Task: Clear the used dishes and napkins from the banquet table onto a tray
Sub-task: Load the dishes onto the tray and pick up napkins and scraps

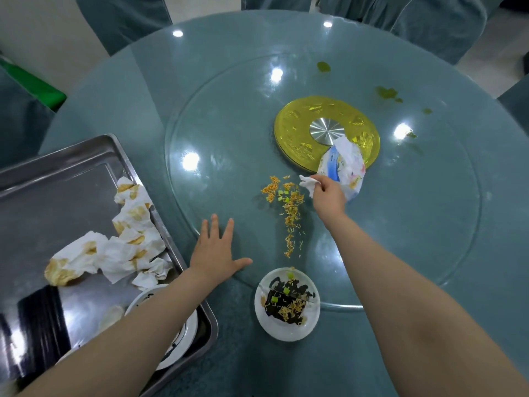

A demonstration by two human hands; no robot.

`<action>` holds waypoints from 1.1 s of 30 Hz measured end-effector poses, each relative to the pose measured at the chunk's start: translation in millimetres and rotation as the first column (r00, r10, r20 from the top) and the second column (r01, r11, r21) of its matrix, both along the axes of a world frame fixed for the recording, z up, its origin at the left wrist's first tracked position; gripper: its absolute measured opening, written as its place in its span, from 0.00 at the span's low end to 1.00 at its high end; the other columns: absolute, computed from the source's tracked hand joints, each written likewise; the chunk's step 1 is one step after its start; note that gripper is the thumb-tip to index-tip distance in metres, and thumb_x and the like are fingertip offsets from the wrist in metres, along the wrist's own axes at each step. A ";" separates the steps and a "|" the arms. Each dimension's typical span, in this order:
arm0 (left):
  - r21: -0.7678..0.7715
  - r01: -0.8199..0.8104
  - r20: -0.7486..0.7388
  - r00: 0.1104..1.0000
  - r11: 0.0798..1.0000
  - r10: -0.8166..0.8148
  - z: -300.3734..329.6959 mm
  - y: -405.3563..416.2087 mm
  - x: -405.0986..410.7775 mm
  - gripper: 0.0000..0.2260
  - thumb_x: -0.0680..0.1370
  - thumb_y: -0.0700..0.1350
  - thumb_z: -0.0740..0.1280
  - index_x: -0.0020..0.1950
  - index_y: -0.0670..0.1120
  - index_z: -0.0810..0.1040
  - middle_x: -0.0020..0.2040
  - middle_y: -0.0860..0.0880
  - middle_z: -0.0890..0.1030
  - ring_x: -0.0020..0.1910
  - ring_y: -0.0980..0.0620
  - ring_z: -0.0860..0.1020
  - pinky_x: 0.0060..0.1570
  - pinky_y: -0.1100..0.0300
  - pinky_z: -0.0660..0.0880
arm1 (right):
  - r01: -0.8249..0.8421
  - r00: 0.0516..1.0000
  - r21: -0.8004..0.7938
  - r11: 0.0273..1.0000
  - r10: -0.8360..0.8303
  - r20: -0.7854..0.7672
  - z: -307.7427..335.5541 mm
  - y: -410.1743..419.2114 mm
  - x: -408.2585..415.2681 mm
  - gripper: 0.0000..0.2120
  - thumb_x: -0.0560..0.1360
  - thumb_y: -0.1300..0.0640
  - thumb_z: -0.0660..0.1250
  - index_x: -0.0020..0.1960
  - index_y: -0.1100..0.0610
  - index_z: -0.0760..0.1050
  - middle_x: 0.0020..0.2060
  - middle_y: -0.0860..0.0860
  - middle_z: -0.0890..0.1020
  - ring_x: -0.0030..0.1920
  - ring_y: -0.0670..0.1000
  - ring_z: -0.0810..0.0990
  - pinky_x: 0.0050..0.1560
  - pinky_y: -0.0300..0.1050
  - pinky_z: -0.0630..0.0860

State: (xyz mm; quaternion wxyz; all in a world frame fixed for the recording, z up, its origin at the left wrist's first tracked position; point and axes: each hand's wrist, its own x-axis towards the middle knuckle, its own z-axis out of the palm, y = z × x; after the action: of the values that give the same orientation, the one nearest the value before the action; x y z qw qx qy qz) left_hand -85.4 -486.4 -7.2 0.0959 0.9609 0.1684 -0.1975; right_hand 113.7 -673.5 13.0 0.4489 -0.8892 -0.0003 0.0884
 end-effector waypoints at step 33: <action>-0.020 0.003 -0.016 1.000 1.000 -0.003 1.3 6.0 3.0 0.48 0.72 0.72 0.59 0.79 0.50 0.38 0.78 0.39 0.38 0.77 0.36 0.40 0.75 0.45 0.48 | -0.115 0.990 0.129 0.985 0.124 -0.068 -23.4 3.1 -43.2 0.15 0.79 0.62 0.60 0.50 0.48 0.83 0.46 0.49 0.82 0.42 0.49 0.77 0.37 0.37 0.72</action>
State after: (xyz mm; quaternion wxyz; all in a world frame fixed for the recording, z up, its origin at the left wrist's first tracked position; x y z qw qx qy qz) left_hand -82.4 -480.4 -5.9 0.1038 0.9586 0.1657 -0.2068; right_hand 70.6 -670.3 -10.4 0.4972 -0.8538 -0.0424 0.1485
